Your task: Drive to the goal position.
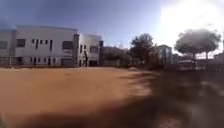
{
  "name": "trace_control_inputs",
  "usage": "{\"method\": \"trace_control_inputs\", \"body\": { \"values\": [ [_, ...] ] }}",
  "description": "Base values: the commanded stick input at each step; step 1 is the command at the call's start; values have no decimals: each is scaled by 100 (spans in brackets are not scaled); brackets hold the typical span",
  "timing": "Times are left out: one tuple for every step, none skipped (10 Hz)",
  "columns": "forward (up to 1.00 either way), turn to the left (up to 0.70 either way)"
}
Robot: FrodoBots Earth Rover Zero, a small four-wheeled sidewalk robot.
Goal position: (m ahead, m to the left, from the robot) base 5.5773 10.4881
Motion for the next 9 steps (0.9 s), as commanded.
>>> {"method": "trace_control_inputs", "body": {
  "values": [
    [100, 0],
    [100, 25],
    [100, 14],
    [100, 3],
    [100, 6],
    [100, 14],
    [100, 23],
    [100, 21],
    [100, 10]
  ]
}}
